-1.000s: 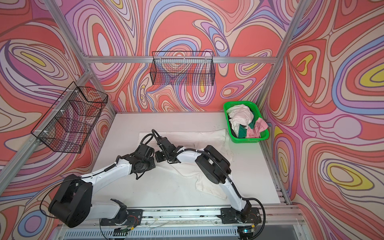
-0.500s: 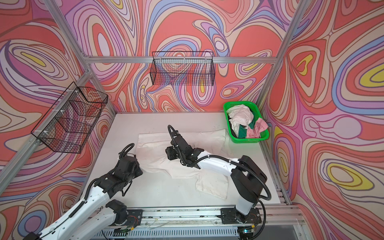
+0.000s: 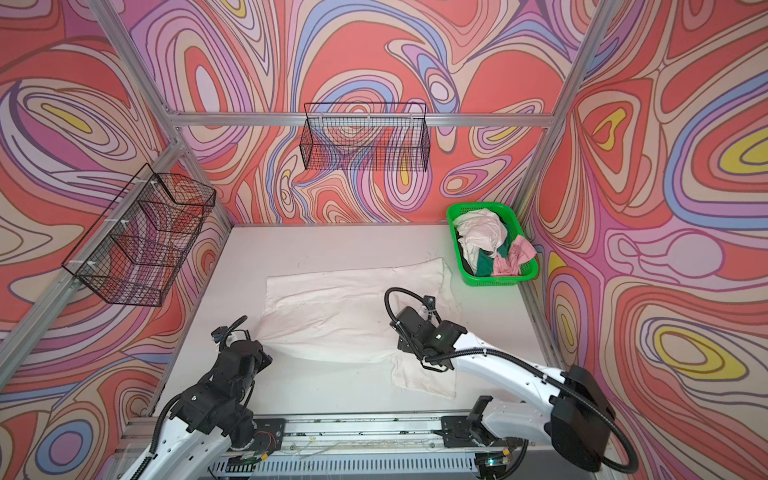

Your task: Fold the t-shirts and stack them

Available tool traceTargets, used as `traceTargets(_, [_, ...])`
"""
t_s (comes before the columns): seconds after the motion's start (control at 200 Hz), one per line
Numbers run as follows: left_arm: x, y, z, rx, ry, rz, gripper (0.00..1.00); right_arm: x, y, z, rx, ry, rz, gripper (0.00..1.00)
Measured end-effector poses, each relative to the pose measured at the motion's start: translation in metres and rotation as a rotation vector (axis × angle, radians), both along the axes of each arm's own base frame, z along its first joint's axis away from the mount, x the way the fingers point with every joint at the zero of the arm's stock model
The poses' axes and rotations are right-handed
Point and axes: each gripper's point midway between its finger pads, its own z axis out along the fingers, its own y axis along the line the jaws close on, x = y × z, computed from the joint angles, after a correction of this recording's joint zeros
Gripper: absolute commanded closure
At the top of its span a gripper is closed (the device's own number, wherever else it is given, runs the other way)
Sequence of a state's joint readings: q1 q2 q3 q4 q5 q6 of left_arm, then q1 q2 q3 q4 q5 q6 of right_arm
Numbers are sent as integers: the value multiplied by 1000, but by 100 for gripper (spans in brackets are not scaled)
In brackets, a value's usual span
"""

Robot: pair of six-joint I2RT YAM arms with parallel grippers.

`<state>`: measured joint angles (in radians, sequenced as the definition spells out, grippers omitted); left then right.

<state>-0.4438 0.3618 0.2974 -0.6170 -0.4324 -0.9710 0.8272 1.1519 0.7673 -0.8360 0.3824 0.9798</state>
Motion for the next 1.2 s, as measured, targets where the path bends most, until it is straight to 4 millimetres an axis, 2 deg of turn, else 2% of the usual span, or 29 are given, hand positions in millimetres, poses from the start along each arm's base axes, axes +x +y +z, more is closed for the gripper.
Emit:
traceTargets(0.145, [-3,4,-9,13,47,30,100,-27,-28,-4,-20,82,-102,21])
traceTargets(0.195, [-5,5,-11,12,56,40,100,-38,-36,-10,-32,124,-126,24])
traceTargets(0.32, [-8,9,-12,2,60,65,100,-64,-49,-25,-49,230,-173,24])
traceTargets(0.426, [-11,12,-12,-7,56,89,100,-80,-53,-33,-34,296,-214,26])
traceTargets(0.636, [-15,19,-15,5,72,134,100,-100,-55,-46,5,375,-294,41])
traceTargets(0.726, [-16,25,-20,11,99,171,100,-110,-54,-62,23,428,-310,47])
traceTargets(0.816, [-18,32,-24,9,127,214,100,-123,-57,-81,0,499,-331,47])
traceTargets(0.931, [-19,38,-29,-10,154,251,100,-123,-53,-84,12,508,-339,48])
traceTargets(1.117, [-17,36,-32,-28,169,252,100,-119,-46,-86,50,498,-339,69])
traceTargets(1.202, [-17,36,-32,-30,168,251,100,-116,-41,-87,71,492,-333,82])
